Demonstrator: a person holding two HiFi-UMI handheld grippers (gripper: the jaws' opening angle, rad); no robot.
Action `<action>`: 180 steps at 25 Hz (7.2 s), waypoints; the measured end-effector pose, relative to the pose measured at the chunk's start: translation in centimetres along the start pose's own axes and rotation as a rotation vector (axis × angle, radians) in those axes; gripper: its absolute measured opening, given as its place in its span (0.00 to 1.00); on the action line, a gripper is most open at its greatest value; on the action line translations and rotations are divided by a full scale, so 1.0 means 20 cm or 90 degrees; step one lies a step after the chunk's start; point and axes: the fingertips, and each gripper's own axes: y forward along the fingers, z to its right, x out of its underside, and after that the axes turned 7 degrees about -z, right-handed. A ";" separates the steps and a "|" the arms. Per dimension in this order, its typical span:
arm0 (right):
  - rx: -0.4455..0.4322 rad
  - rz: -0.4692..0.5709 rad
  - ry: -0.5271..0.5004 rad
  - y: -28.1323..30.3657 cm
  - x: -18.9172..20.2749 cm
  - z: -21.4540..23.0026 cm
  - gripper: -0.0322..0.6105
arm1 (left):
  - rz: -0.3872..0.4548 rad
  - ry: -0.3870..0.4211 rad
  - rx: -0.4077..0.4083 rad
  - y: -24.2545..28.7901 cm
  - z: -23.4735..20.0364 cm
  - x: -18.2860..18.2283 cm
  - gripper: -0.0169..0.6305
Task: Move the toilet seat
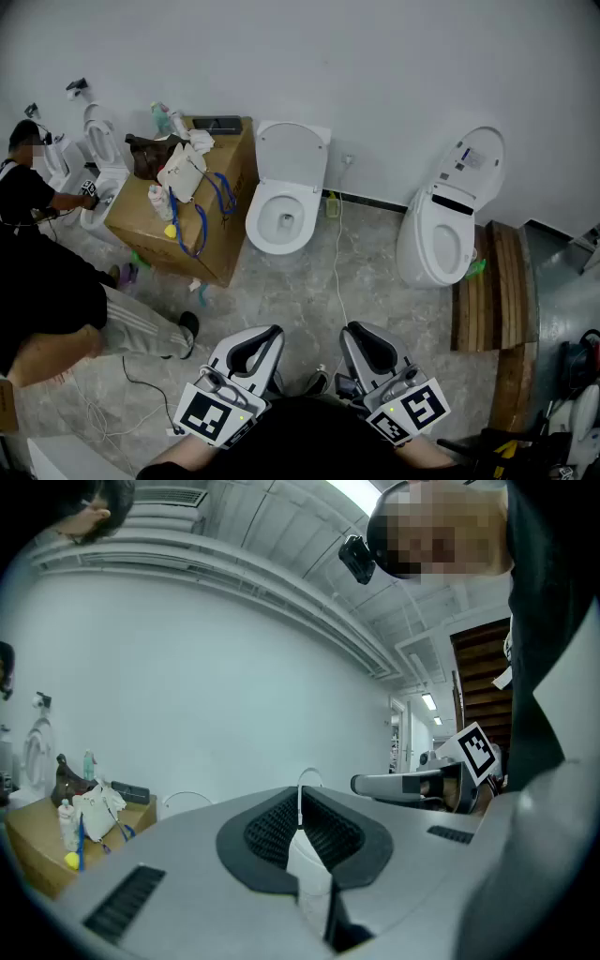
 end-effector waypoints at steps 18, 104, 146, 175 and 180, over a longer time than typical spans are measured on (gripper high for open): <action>0.018 0.024 -0.022 -0.11 0.00 0.20 0.15 | 0.045 -0.040 -0.071 0.12 0.07 -0.03 0.06; -0.001 -0.516 0.150 2.73 1.45 2.23 0.41 | -0.421 -0.232 -0.262 1.98 -2.54 1.60 0.27; 0.213 -0.667 0.546 2.78 2.98 2.39 0.41 | -0.586 -0.611 -0.201 2.06 -3.02 3.17 0.29; 0.291 -0.608 0.674 2.87 3.08 2.38 0.42 | -0.570 -0.663 -0.159 2.13 -3.04 3.23 0.32; 0.296 -0.593 0.706 2.86 3.04 2.36 0.42 | -0.570 -0.668 -0.172 2.12 -3.04 3.19 0.32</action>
